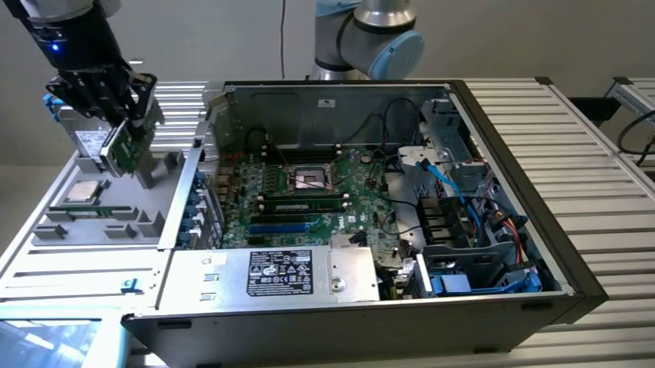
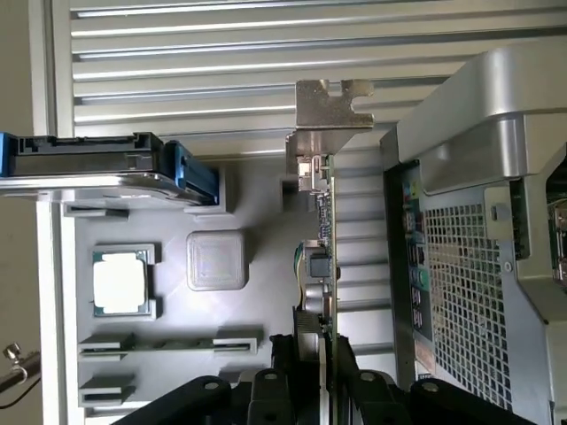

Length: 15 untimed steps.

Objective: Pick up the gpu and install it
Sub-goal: 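Pick up the gpu and move the gpu toward the slot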

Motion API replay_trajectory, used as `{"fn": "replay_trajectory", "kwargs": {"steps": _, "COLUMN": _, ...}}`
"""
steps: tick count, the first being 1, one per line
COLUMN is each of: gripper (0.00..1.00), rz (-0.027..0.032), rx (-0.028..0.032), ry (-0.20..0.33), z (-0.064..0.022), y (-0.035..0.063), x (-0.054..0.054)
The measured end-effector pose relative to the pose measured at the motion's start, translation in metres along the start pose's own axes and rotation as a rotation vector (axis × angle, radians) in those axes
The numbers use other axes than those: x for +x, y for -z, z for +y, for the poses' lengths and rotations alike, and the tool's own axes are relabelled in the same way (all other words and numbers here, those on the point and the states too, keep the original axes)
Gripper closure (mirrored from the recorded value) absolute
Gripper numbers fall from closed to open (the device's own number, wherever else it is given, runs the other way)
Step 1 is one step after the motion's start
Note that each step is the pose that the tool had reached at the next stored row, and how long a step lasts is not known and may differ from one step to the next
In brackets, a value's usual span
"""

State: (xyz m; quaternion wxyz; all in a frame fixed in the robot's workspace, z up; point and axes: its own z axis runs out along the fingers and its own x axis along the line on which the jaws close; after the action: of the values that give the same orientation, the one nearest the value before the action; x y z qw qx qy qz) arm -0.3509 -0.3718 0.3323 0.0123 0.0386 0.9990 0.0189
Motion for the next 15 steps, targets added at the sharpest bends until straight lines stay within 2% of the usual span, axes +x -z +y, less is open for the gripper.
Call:
{"fn": "replay_trajectory", "kwargs": {"steps": 9, "gripper": 0.71, "rz": -0.0005, "rx": 0.004, "ry": -0.003, "z": 0.0024, "y": 0.0405, "x": -0.012}}
{"fn": "replay_trajectory", "kwargs": {"steps": 15, "gripper": 0.71, "rz": -0.0005, "rx": 0.0051, "ry": -0.003, "z": 0.0046, "y": 0.0672, "x": -0.028}}
